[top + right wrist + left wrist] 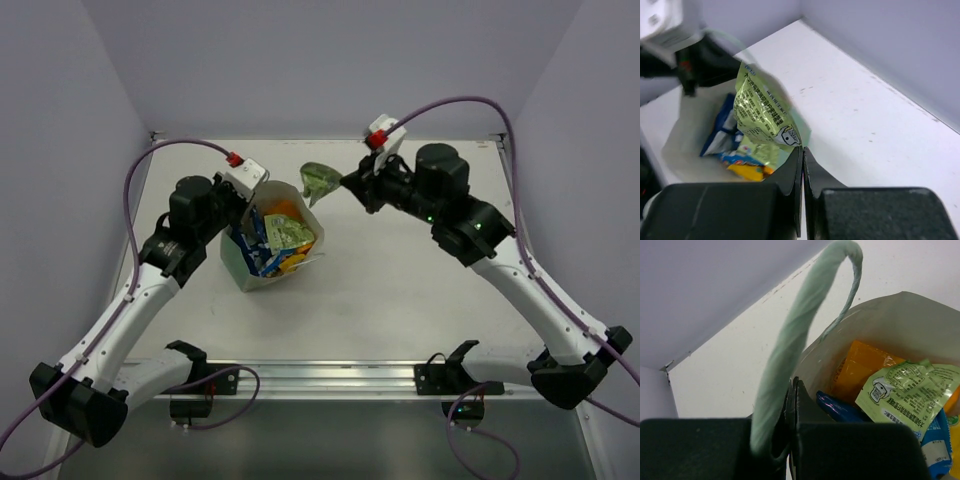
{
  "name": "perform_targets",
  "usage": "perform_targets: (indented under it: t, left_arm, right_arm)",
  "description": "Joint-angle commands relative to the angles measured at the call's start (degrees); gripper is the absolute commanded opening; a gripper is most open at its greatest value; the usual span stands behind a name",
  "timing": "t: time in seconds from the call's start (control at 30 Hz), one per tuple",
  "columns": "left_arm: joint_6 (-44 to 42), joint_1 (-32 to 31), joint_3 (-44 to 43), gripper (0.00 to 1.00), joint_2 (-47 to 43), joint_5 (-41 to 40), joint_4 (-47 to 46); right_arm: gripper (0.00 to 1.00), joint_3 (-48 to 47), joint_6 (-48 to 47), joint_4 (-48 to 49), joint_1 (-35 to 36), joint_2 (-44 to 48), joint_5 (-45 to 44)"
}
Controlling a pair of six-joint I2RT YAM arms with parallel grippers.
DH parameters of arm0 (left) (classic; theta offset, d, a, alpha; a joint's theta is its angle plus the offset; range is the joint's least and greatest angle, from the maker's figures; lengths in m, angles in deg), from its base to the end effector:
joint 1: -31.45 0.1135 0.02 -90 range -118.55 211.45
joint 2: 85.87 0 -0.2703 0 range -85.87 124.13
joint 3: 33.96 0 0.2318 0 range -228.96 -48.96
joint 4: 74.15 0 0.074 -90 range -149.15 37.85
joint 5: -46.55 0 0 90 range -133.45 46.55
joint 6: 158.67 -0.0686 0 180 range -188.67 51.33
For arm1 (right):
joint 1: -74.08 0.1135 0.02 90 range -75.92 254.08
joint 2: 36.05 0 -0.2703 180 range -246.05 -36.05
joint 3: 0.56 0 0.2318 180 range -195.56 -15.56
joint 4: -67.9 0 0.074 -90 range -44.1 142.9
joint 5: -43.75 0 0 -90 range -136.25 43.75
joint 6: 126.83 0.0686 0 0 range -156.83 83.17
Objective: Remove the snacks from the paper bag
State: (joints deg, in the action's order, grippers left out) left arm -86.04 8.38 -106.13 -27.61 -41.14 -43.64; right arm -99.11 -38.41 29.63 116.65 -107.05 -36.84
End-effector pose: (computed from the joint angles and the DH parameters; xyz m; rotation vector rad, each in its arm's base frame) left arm 0.2192 -0.0964 0.3584 0.6696 1.7370 -0.1065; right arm 0.1962 0.1955 0.4499 -0.7897 1.6209 0.6605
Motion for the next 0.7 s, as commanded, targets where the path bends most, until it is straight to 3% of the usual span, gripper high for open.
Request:
perform_targets:
  t: [0.0, 0.1, 0.2, 0.5, 0.63, 0.67]
  left_arm:
    - [-4.6, -0.2, -3.0, 0.00, 0.7, -3.9, -11.5]
    - [-6.4, -0.1, -1.4, 0.00, 1.2, -3.4, -14.0]
    - [-6.5, -0.1, 0.3, 0.00, 1.3, 0.3, -17.4]
    - [-7.1, -0.1, 6.0, 0.00, -3.5, 4.4, -19.5]
    - [-7.2, -0.2, 8.1, 0.00, -6.8, 4.6, -20.2]
    - [-7.1, -0.2, 8.1, 0.00, -7.1, 4.5, -20.2]
  right_arm:
    - [0.00, 0.8, 7.1, -1.4, -10.8, 2.1, -6.2]
    - [0.00, 5.0, 11.9, 1.1, -19.3, 2.1, -4.4]
    - [0.00, 6.6, 15.1, 2.1, -23.8, -4.1, -0.9]
    - [0.00, 11.9, 23.1, 16.6, -25.1, -27.2, 8.7]
    - [0.00, 13.1, 22.9, 18.3, -25.1, -31.0, 9.4]
    - [0.11, 13.9, 22.7, 18.2, -25.1, -31.3, 9.0]
